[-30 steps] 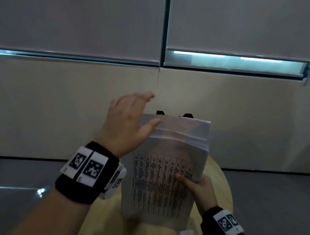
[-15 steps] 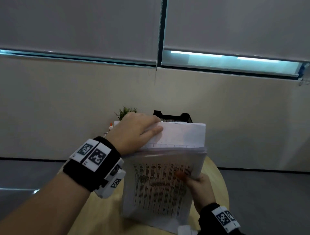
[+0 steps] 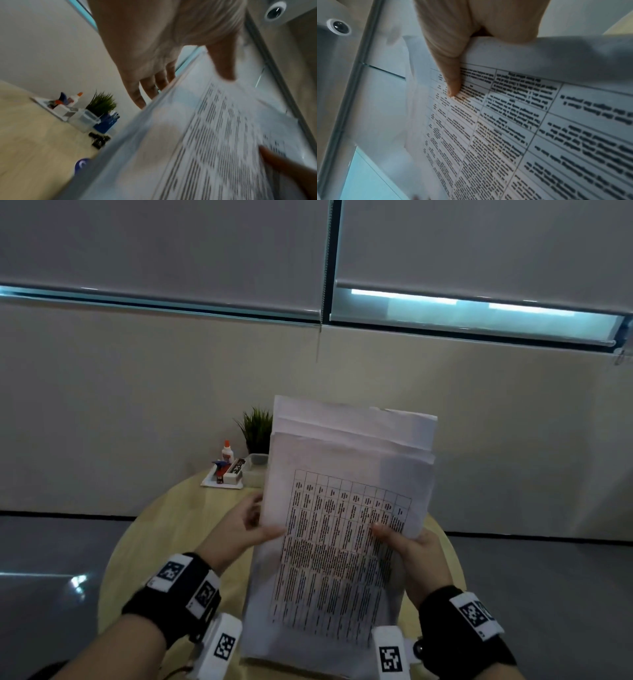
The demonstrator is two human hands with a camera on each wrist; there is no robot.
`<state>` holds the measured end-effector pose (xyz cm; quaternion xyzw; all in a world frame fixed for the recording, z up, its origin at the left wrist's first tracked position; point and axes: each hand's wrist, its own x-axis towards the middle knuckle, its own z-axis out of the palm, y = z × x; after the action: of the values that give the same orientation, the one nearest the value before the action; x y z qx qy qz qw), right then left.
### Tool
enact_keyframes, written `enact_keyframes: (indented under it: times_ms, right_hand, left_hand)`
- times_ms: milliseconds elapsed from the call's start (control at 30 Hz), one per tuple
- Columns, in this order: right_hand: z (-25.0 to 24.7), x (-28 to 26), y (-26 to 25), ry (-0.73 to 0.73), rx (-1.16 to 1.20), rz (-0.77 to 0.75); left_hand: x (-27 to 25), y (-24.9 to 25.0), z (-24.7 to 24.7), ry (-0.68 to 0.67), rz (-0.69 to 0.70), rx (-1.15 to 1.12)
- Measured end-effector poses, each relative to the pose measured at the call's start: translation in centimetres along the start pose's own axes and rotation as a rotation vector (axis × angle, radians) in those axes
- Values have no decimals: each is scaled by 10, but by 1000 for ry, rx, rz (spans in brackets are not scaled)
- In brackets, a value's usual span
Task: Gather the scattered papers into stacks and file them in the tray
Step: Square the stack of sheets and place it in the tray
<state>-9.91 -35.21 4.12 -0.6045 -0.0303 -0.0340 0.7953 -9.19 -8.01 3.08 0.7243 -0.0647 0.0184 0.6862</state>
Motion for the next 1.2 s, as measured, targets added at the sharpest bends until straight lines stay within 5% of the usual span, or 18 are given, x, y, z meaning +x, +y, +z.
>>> enact_keyframes:
  times_ms: [167,300,533,700,933,1200]
  right_hand:
    - [13,7,-10,4,-27,-147]
    - [22,20,-23,-46,-92,-318]
    - [21,32,14,19,-204,-144]
    - [24,39,-9,78,-274,-467]
    - [27,57,-48,35,-817,-992]
    - [29,62,-54,14,-905,-888]
  left_hand:
    - [6,7,26,233,101,-118]
    - [16,25,32,291,235,-111]
    - [12,-18,38,377,114,-79]
    - [17,-29,34,349,108,-100]
    - [20,-30,24,281,120,-66]
    - [22,-27,23,277,112,-99]
